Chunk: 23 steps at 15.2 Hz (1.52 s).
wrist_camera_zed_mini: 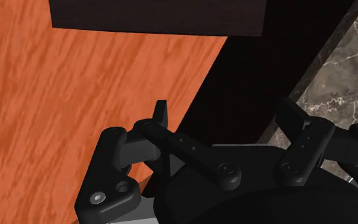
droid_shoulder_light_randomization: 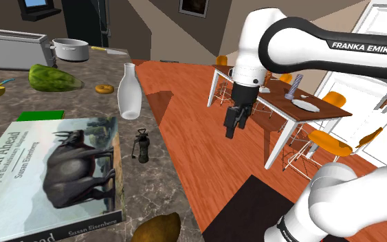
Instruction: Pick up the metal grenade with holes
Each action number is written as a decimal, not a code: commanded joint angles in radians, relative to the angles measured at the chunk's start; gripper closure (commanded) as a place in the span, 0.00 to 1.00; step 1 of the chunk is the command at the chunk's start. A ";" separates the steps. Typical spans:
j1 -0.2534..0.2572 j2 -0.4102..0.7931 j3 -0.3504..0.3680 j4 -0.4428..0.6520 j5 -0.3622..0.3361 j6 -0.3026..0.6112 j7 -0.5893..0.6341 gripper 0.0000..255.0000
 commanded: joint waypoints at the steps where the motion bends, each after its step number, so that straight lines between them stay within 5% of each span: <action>1: 0.002 0.051 0.033 0.026 0.019 0.040 0.050 0.00; 12: -0.001 0.401 0.207 0.255 0.022 0.235 0.332 0.00; 23: 0.051 0.822 0.297 0.646 -0.159 0.298 0.635 0.00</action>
